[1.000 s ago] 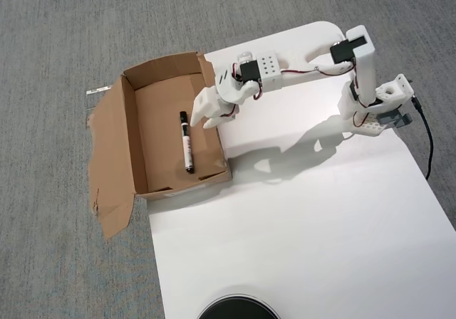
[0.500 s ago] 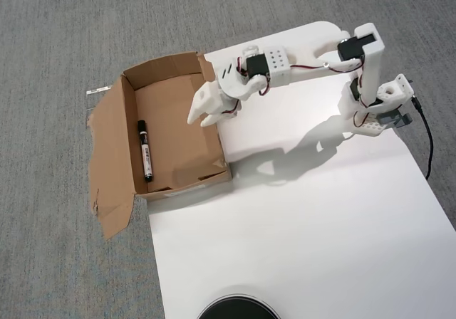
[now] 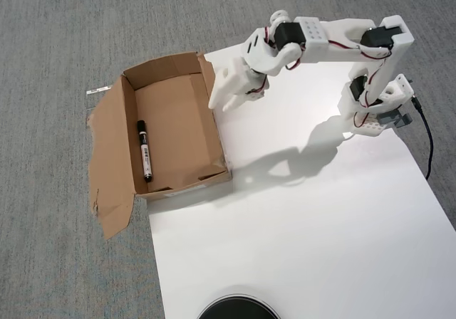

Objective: Grasp a pen and put it in the box.

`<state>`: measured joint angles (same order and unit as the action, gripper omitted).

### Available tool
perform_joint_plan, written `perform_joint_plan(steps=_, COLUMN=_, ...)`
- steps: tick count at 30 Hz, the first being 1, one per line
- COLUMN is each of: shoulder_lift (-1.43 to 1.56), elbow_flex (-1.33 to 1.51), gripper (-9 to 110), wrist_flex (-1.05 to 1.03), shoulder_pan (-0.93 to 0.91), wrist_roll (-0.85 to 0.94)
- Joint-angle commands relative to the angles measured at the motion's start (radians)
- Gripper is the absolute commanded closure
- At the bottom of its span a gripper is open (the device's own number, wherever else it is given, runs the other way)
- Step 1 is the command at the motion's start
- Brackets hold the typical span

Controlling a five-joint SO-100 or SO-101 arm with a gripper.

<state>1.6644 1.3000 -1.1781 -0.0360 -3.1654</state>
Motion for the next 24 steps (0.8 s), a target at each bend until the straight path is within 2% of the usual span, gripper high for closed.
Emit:
perform_joint_plan(steps=1, shoulder_lift=0.325, elbow_flex=0.153, gripper=89, wrist_flex=-0.106, shoulder_pan=0.007, wrist_roll=0.002)
perform_joint_plan(steps=10, shoulder_lift=0.790, elbow_flex=0.599, gripper=89, wrist_flex=-0.104, shoulder_pan=0.007, wrist_roll=0.002)
perform_joint_plan(steps=24, shoulder_lift=1.295, elbow_flex=1.065, gripper=89, wrist_flex=-0.103, shoulder_pan=0.007, wrist_roll=0.002)
